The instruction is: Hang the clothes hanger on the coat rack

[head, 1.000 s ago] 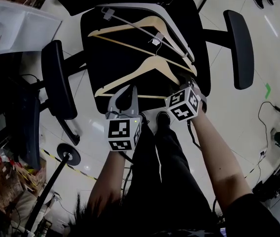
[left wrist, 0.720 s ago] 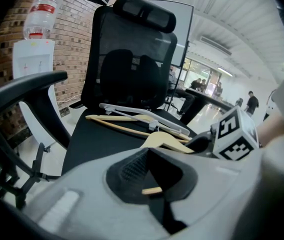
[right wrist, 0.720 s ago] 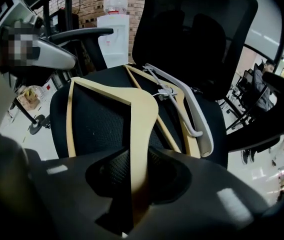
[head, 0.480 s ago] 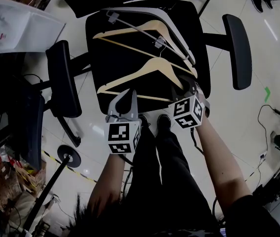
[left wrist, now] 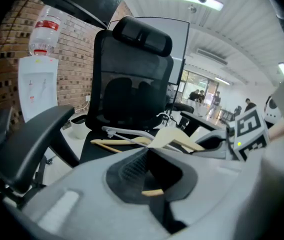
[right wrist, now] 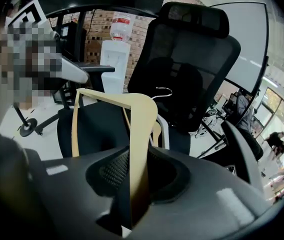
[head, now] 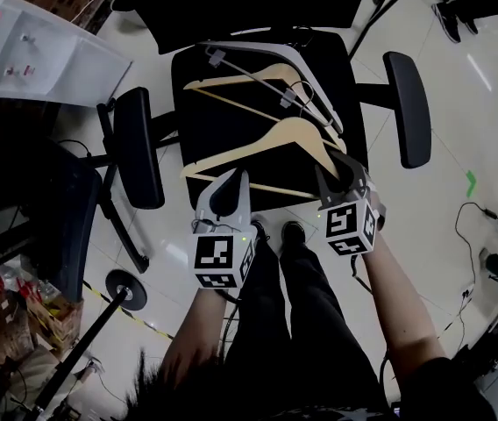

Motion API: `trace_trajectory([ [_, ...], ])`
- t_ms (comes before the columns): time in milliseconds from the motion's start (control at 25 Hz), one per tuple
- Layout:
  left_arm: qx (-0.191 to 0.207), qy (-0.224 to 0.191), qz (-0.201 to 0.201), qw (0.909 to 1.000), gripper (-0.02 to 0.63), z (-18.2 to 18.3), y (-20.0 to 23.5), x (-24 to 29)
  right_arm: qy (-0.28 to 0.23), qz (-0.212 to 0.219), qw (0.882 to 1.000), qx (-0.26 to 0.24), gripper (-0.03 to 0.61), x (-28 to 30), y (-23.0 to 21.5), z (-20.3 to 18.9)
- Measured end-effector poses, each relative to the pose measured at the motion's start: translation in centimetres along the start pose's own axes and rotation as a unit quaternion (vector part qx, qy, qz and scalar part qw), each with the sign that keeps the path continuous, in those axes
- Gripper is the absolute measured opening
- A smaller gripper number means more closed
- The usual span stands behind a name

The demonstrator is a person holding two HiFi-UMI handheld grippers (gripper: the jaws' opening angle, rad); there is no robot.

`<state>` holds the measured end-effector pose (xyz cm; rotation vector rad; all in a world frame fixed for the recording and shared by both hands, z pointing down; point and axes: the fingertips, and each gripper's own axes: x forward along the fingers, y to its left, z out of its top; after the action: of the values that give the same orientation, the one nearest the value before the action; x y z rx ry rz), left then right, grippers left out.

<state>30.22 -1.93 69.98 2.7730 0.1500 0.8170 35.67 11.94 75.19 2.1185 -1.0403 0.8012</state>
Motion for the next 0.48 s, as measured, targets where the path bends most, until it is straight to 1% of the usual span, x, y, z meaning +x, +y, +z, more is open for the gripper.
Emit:
trace_trajectory([
  [160, 0.001, -0.031, 0.013, 0.9994, 0.005, 2.6, -0.6, -1.5, -0.03, -0.018, 0.999, -0.007, 0.098, -3.2, -2.3, 1.9],
  [360, 0.008, -0.071, 0.036, 0.9968, 0.005, 6.2, -1.7, -4.6, -0.089, -0.021, 0.996, 0.011, 0.098, -7.3, -4.6, 4.2],
  [480, 0.013, -0.092, 0.054, 0.9942, 0.005, 8.4, -2.5, -7.1, -0.11, -0.021, 0.994, -0.008, 0.098, -9.8, -5.5, 5.9],
])
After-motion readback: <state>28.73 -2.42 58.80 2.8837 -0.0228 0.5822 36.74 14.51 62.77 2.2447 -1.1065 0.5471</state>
